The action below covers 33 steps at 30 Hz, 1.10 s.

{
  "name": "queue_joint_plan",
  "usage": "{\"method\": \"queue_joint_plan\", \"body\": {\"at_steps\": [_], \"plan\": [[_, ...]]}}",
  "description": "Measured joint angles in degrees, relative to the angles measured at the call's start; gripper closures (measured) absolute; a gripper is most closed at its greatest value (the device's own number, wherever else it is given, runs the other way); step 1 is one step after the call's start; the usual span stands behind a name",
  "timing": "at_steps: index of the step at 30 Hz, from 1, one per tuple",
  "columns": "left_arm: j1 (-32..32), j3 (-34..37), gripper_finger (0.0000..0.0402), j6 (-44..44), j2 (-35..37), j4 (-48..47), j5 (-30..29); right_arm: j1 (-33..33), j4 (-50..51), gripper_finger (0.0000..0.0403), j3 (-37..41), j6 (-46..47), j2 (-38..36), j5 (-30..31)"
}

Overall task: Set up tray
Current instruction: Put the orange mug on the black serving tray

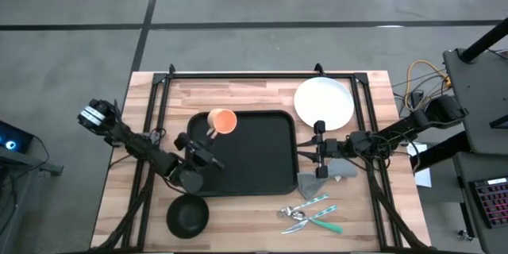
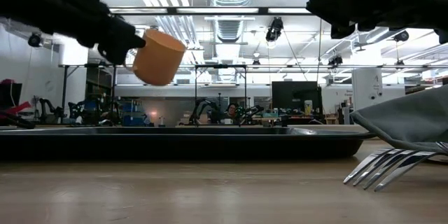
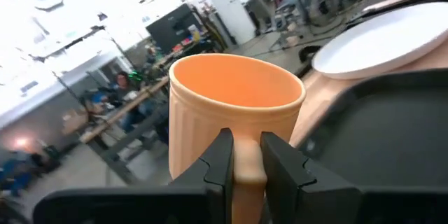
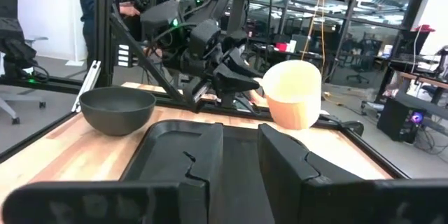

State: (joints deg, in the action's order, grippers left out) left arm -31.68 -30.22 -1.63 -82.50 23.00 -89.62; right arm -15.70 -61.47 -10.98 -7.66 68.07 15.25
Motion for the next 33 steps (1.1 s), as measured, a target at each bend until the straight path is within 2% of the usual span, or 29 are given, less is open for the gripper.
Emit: {"method": "queue_joint_plan", "body": {"at_steps": [4,11,13,15,17,19,20,21,24,26,28,30,33], "plan": [[1.0,-3.1,0.0369,6.9,0.2,0.0,-0.5,0.0,0.0,0.0317,0.0,0.3,0.0,0.0],[1.3,-7.9,0.0369,9.5,0.3,-0.1,2.1,0.0,2.0,0.0324,0.0,2.7,0.0,-0.1],[1.8,-8.9,0.0369,9.3,0.3,-0.2,5.7,0.0,3.0,0.0328,0.0,3.6,0.0,-0.2],[2.2,-10.4,0.0369,6.4,0.3,-3.0,11.6,0.0,4.1,0.0331,0.0,4.3,0.0,-0.4],[3.8,-13.6,0.0369,-1.9,0.3,-13.3,21.5,-0.1,4.4,0.0334,0.0,4.6,0.0,-0.6],[6.7,-18.6,0.0369,-16.9,0.3,-31.8,34.5,-0.2,4.1,0.0334,0.0,4.7,0.0,-0.8],[8.3,-21.3,0.0369,-24.3,-0.2,-42.3,39.1,-0.2,4.1,0.0334,0.0,4.5,0.0,-1.0],[9.4,-23.6,0.0369,-31.3,-1.3,-51.8,39.7,-0.2,4.1,0.0334,0.0,4.4,0.0,-1.2],[8.1,-27.4,0.0369,-52.2,-5.2,-76.0,28.9,-0.2,4.2,0.033,-0.3,3.2,-0.1,-1.6],[5.7,-29.3,0.0369,-63.8,-6.9,-85.0,21.8,-0.2,4.3,0.0328,-0.7,2.8,-0.1,-1.8],[3.5,-30.0,0.0369,-71.8,-8.1,-89.2,17.7,-0.2,4.3,0.0325,-1.1,2.7,0.0,-1.7],[2.8,-29.6,0.0369,-78.6,-9.0,-87.9,14.1,-0.2,4.3,0.0322,-1.4,2.5,0.0,-1.8],[2.5,-28.2,0.0369,-83.4,-10.4,-86.3,13.3,-0.2,5.6,0.0319,-2.2,2.3,0.1,-1.8]]}}
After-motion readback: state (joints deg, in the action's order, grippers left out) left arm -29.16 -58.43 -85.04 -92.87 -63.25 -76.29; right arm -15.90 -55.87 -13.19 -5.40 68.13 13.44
